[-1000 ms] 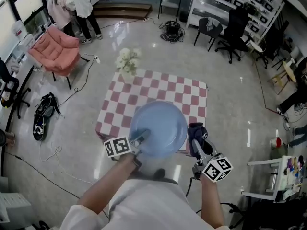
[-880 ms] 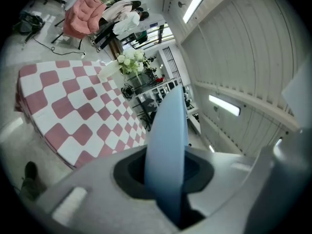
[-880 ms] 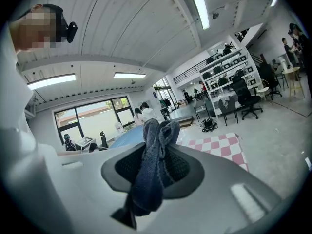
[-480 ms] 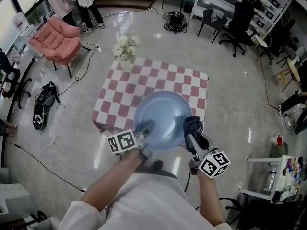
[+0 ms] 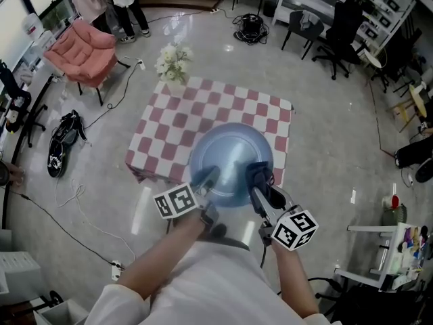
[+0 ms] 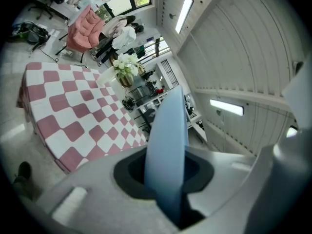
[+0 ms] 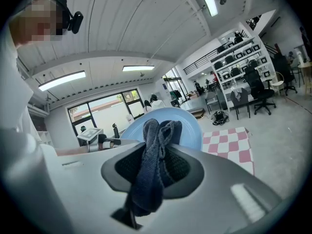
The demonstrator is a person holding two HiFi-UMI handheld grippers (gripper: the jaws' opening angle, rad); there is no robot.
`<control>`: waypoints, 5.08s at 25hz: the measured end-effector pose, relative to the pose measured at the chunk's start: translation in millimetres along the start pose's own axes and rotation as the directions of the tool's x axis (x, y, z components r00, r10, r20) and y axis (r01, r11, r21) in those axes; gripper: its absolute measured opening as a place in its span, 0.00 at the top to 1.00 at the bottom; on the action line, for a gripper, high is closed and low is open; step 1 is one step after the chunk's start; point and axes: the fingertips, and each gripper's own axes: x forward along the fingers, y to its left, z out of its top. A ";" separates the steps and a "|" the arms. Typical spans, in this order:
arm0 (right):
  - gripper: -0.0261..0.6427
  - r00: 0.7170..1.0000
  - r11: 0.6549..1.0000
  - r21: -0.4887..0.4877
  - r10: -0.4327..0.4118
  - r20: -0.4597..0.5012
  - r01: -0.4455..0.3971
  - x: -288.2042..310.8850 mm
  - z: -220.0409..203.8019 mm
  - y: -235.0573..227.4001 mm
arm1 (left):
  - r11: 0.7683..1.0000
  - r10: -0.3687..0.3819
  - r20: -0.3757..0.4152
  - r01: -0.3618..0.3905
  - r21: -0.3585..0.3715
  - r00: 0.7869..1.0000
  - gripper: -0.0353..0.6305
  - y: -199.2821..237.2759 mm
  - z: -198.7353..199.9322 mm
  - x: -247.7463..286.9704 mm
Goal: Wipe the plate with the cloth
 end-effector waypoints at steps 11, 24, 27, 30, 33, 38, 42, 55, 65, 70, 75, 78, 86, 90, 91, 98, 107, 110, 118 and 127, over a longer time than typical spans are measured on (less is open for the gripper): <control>0.81 0.994 0.995 -0.027 0.096 -0.053 -0.097 9.6 -6.7 12.1 | 0.999 0.008 0.033 -0.010 0.040 0.999 0.84 -18.9 -19.8 23.1; 0.81 0.957 0.975 -0.031 0.210 -0.198 -0.221 56.4 -18.3 34.6 | 0.994 -0.021 0.011 0.020 0.107 1.000 0.84 -21.3 -0.4 36.0; 0.81 0.942 0.965 0.005 0.259 -0.212 -0.264 71.7 -13.4 45.1 | 0.991 -0.050 0.000 0.050 0.122 0.999 0.83 -25.3 10.7 40.3; 0.81 0.935 0.958 0.033 0.284 -0.212 -0.284 87.1 -6.1 49.8 | 0.989 -0.069 0.009 0.067 0.132 0.998 0.83 -24.3 27.3 42.7; 0.81 0.931 0.956 0.039 0.292 -0.218 -0.291 102.4 -1.8 55.7 | 0.986 -0.081 0.010 0.079 0.149 0.997 0.83 -22.8 42.6 43.7; 0.81 0.934 0.961 -0.019 0.264 -0.241 -0.277 122.0 0.0 60.1 | 0.982 -0.088 0.003 0.086 0.170 0.996 0.84 -16.9 62.8 42.4; 0.81 0.936 0.969 -0.056 0.217 -0.276 -0.242 128.2 -6.1 50.2 | 0.976 -0.092 -0.016 0.093 0.199 0.996 0.84 -12.1 73.4 42.6; 0.81 0.948 0.978 -0.181 0.038 -0.315 -0.099 132.5 -13.0 12.0 | 0.968 -0.114 -0.099 0.132 0.212 0.989 0.84 1.9 88.6 43.9; 0.81 0.921 0.926 -0.369 -0.074 -0.382 -0.078 138.5 -14.0 -4.1 | 0.978 -0.084 -0.164 0.113 0.176 0.983 0.84 30.0 97.8 32.0; 0.81 0.913 0.913 -0.401 -0.101 -0.395 -0.072 141.2 -8.3 -15.6 | 0.979 -0.076 -0.203 0.112 0.170 0.976 0.84 39.7 100.3 27.3; 0.81 0.911 0.898 -0.435 -0.127 -0.393 -0.063 148.9 0.6 -27.1 | 0.981 -0.068 -0.238 0.108 0.161 0.969 0.84 49.5 104.6 24.3; 0.81 0.913 0.892 -0.451 -0.150 -0.379 -0.040 152.5 10.1 -35.1 | 0.983 -0.066 -0.256 0.107 0.148 0.964 0.84 54.7 106.3 22.4; 0.81 0.912 0.869 -0.495 -0.222 -0.344 0.025 160.9 31.6 -55.9 | 0.989 -0.076 -0.330 0.113 0.096 0.941 0.84 66.3 102.4 35.1; 0.81 0.915 0.854 -0.515 -0.259 -0.310 0.067 165.3 46.5 -64.3 | 0.988 -0.089 -0.382 0.130 0.083 0.920 0.84 67.1 97.3 42.0; 0.81 0.915 0.851 -0.519 -0.267 -0.303 0.076 166.4 49.9 -66.3 | 0.988 -0.090 -0.396 0.132 0.080 0.914 0.84 66.8 95.3 43.6; 0.81 0.917 0.835 -0.539 -0.297 -0.266 0.114 179.7 65.9 -68.6 | 0.984 -0.107 -0.465 0.162 0.080 0.879 0.84 63.0 89.0 51.9; 0.81 0.920 0.816 -0.570 -0.291 -0.264 0.094 198.2 75.3 -58.9 | 0.970 -0.113 -0.510 0.205 0.129 0.853 0.84 60.5 89.9 53.9; 0.81 0.922 0.813 -0.576 -0.284 -0.263 0.087 206.6 79.0 -52.7 | 0.966 -0.117 -0.521 0.218 0.137 0.845 0.84 60.1 92.3 53.4; 0.81 0.927 0.807 -0.589 -0.250 -0.278 0.041 233.0 79.5 -32.4 | 0.958 -0.107 -0.550 0.233 0.165 0.828 0.84 65.4 96.3 50.4; 0.81 0.948 0.845 -0.534 -0.147 -0.283 -0.029 256.7 69.4 -0.2 | 0.949 -0.119 -0.605 0.270 0.164 0.787 0.83 66.8 90.8 45.7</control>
